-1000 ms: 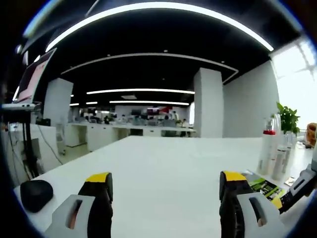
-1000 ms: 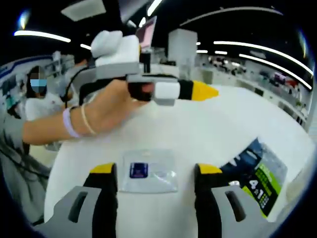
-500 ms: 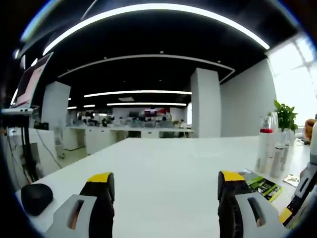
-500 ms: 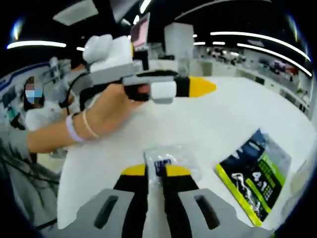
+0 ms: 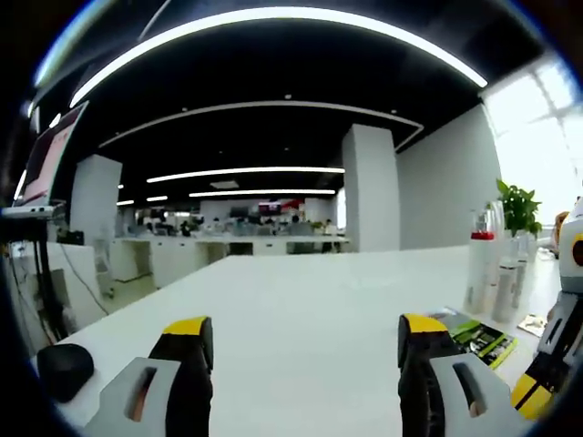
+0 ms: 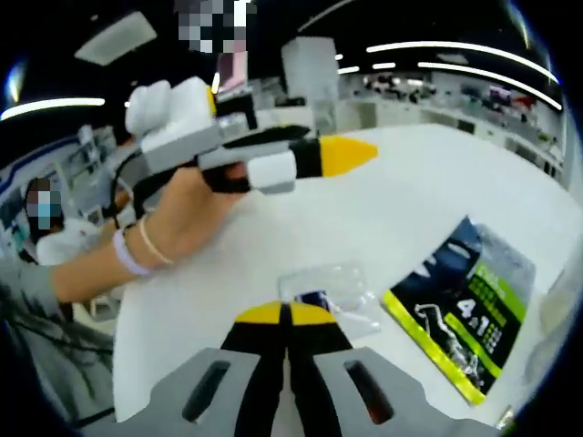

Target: Arrange the skincare products in the storage area until every visible bottle or jar stands upright without overlapping.

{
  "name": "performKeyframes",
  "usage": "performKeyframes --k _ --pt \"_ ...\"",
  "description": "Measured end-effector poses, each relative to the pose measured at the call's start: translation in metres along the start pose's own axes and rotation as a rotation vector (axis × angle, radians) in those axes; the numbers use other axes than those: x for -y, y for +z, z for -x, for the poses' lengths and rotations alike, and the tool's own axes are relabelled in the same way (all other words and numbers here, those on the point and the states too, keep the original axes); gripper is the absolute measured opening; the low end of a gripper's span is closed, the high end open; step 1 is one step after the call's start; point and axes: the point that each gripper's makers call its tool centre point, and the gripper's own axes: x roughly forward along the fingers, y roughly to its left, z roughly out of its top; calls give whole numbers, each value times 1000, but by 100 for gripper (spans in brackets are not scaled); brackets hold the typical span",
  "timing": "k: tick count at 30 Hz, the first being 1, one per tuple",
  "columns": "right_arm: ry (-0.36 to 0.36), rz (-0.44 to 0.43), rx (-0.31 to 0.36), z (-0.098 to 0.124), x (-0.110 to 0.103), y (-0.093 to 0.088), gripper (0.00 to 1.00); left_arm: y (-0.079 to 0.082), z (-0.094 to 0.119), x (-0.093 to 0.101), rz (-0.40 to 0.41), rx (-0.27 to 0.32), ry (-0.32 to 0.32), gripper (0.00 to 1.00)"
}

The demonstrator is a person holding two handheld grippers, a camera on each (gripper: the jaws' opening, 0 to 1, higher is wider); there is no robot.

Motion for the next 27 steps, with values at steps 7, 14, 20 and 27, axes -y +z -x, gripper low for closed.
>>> performKeyframes --k 7,14,20,27 --pt "-50 -33 107 10 12 19 0 0 0 2 12 -2 -14 84" --pt "-203 -103 134 22 47 18 0 11 5 21 37 32 -124 73" --pt "-79 -356 89 19 44 0 11 -21 18 58 -110 -232 -292 1" --pt "-25 -507 171 29 46 11 28 -51 38 76 41 -528 -438 0"
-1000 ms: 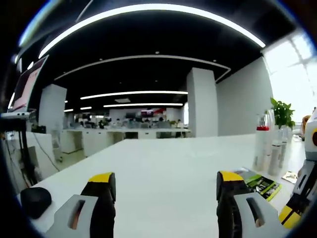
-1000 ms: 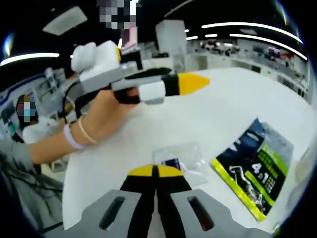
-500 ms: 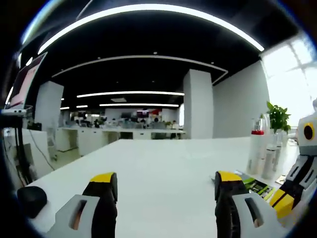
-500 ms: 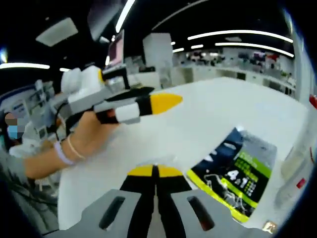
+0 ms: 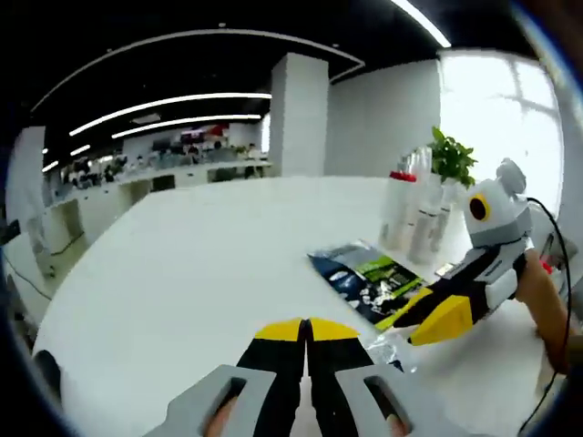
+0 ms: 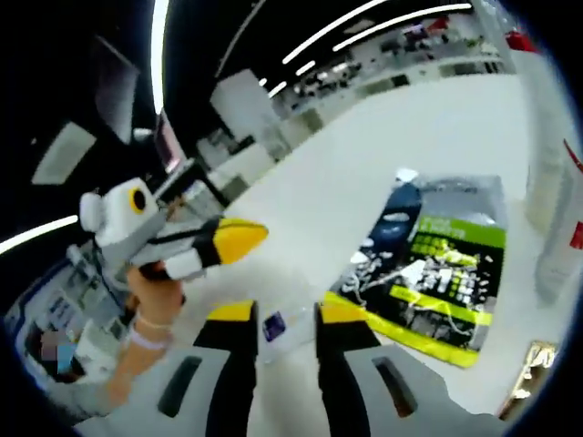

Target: Arrange the skincare products in the storage area until every visible bottle or jar stands upright without overlapping.

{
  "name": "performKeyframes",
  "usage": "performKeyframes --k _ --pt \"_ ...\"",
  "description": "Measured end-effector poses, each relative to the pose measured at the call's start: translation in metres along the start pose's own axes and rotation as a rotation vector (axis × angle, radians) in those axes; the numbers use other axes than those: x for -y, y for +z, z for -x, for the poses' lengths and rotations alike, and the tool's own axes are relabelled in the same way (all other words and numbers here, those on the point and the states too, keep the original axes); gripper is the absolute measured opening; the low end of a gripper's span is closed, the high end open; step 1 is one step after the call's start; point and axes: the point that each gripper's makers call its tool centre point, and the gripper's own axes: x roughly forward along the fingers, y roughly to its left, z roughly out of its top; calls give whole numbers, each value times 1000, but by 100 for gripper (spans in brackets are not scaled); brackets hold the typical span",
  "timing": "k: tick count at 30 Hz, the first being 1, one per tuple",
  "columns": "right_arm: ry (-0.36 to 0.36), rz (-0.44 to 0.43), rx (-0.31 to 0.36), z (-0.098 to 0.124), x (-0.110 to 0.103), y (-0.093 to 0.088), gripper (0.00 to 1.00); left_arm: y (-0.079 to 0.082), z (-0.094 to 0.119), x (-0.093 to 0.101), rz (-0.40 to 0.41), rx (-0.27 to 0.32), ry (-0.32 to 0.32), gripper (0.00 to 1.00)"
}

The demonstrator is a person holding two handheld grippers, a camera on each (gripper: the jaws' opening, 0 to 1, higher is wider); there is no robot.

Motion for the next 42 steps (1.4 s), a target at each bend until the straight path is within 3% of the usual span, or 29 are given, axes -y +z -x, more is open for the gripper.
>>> performKeyframes --k 4,6,10,12,13,18,21,29,33,39,42 --pt "-16 -28 -4 0 2 -1 31 -23 4 19 220 -196 -158 0" --pt "-22 -36 -23 -2 4 -4 33 -30 6 25 275 -247 -223 0" --pt "-21 -63 -30 -1 8 0 37 -40 6 26 237 -275 -175 0" --pt "-23 -77 -31 0 9 0 37 -46 5 30 221 -316 -177 0" --pt "-24 -82 -34 1 6 -2 36 -52 4 27 206 -345 -147 0" --pt "-41 -98 -61 4 5 -9 31 -48 4 28 232 -314 -169 0" --pt "-31 -122 -65 7 2 -11 33 -48 2 32 238 -282 -161 0" --pt "-7 -200 -51 6 5 -8 32 -45 2 31 241 -267 -167 0" --pt "10 -224 -34 8 5 -4 22 -44 0 32 252 -261 -181 0" --pt "67 -291 -40 5 3 -3 19 -40 -3 29 266 -247 -181 0" --pt "59 -286 -56 1 5 -4 15 -39 -5 28 271 -240 -181 0"
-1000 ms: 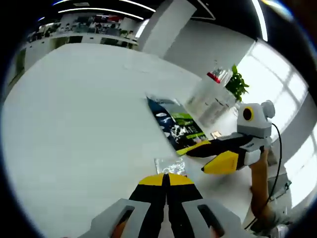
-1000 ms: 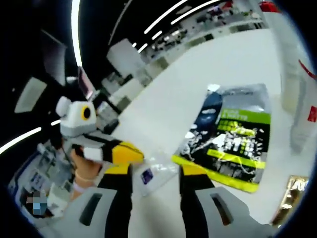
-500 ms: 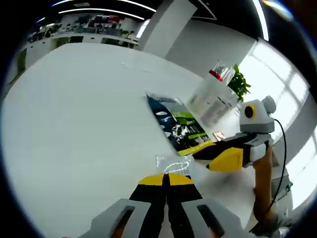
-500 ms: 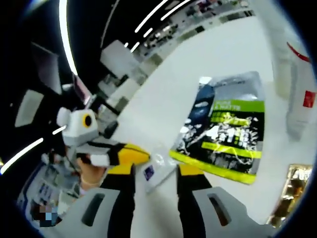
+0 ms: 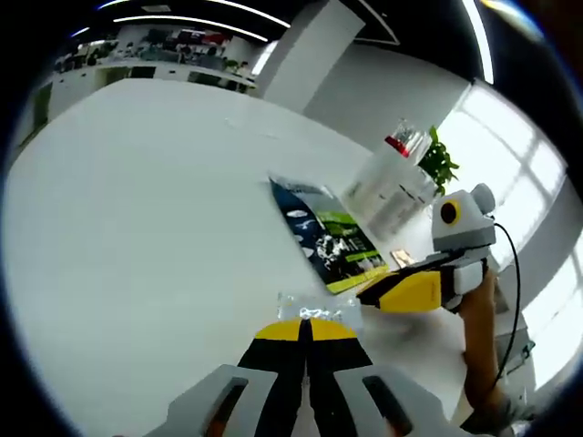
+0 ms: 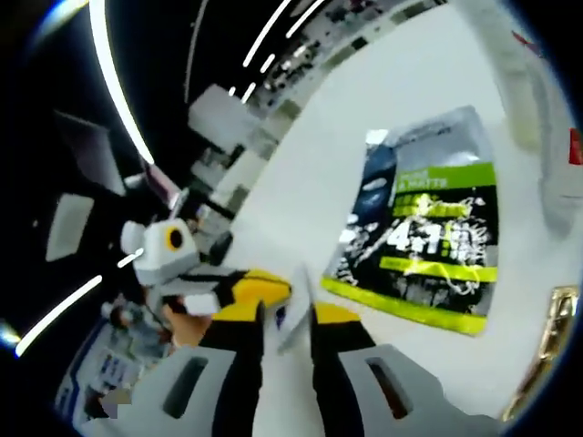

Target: Arrange the skincare products in the storage area until every visible bottle or jar stands upright without overlapping.

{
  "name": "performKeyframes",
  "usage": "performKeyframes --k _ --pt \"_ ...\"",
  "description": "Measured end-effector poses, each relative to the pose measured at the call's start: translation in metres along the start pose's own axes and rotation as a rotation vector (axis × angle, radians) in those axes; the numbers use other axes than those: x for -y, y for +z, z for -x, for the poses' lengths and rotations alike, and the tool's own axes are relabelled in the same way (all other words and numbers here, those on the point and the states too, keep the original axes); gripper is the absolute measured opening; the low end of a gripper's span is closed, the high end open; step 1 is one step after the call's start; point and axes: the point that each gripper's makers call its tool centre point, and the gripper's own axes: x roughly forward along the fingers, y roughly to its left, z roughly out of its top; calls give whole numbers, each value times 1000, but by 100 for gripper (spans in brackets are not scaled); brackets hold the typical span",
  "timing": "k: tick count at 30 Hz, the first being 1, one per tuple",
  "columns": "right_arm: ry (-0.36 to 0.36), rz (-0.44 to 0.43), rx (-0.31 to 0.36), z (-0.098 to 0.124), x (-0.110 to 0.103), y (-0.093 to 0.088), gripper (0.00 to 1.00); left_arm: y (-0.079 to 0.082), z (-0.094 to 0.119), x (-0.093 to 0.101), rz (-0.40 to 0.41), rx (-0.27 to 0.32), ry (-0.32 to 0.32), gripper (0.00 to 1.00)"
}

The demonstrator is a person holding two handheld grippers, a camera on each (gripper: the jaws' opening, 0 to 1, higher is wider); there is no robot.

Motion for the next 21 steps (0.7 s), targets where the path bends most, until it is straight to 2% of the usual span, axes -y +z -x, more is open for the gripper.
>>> performKeyframes --k 4,8,15,21 --pt "-25 36 -52 -10 0 -13 12 0 -2 3 -4 2 -9 0" --pt "-68 71 -68 -14 3 -21 1 1 -3 3 -9 3 -10 0" --pt "-45 54 -85 -19 0 -30 0 2 -6 5 -28 20 -3 0" --pt "-30 39 -84 -18 1 -26 0 5 -7 5 -16 29 -15 0"
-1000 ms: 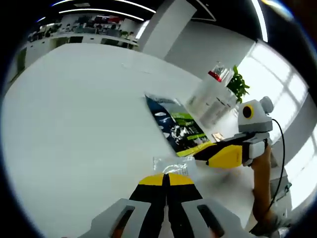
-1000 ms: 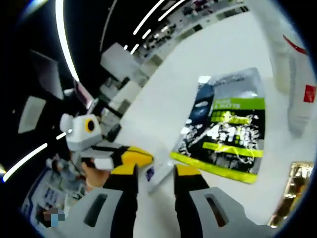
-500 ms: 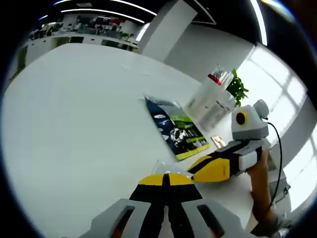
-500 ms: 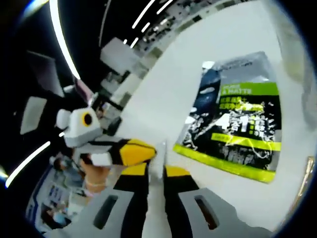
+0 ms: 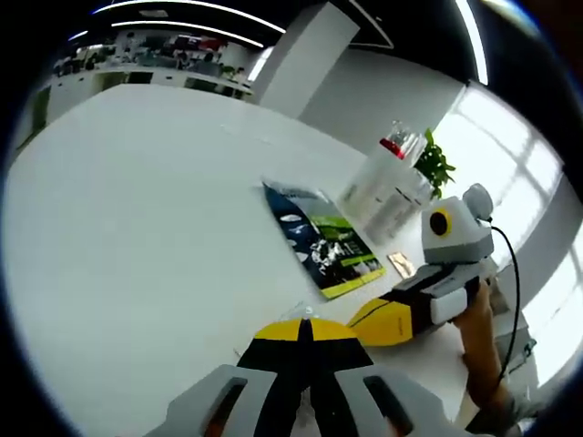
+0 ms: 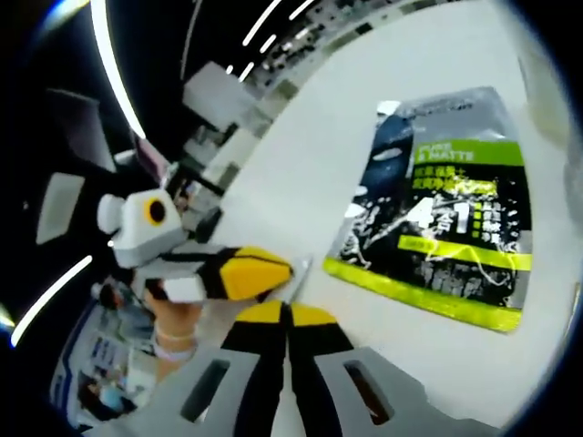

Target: Arrange the skincare products in the storage area until every visible bottle or jar stands upright without overlapping.

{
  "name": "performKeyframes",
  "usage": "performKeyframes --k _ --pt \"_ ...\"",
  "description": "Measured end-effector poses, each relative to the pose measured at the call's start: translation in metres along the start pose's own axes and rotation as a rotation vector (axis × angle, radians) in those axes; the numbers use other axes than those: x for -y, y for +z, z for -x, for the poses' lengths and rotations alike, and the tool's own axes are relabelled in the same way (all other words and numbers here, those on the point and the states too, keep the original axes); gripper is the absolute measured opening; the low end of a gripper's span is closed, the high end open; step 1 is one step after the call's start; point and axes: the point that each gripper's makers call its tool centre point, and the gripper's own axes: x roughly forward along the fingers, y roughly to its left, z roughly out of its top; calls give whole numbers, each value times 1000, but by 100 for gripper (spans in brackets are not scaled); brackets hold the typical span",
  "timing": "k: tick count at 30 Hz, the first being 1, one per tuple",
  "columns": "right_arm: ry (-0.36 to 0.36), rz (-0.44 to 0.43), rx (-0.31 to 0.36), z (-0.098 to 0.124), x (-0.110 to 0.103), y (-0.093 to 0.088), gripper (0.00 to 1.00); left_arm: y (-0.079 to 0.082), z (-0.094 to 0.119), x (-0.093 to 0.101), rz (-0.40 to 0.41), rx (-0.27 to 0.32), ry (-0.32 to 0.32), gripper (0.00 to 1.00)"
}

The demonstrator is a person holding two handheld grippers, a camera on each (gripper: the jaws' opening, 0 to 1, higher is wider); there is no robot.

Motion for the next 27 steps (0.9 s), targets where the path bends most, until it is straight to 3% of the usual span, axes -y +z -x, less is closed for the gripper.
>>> performKeyframes --k 5,8,10,12,17,19,21,23,25,27 --pt "5 -26 10 1 1 1 0 7 0 -5 -22 26 37 0" --pt "23 -38 22 4 -2 5 0 27 4 -13 -87 145 116 0" --pt "43 -50 38 6 -3 11 0 42 11 -10 -98 250 103 0" --pt "54 -57 51 9 -4 13 0 47 21 -12 -91 325 93 0" --pt "68 -74 80 14 -4 20 0 69 34 -21 -62 450 62 2" --pt "46 -61 85 14 -1 22 0 74 37 -24 -59 471 64 6" --pt "70 -65 29 12 -6 13 0 75 36 -25 -61 464 60 6" --pt "62 -67 9 8 -4 10 0 60 31 -23 -13 330 51 0" --pt "52 -60 -8 8 -3 7 0 42 32 -25 36 204 93 0" --pt "54 -57 4 9 -6 8 6 33 32 -24 37 162 96 0"
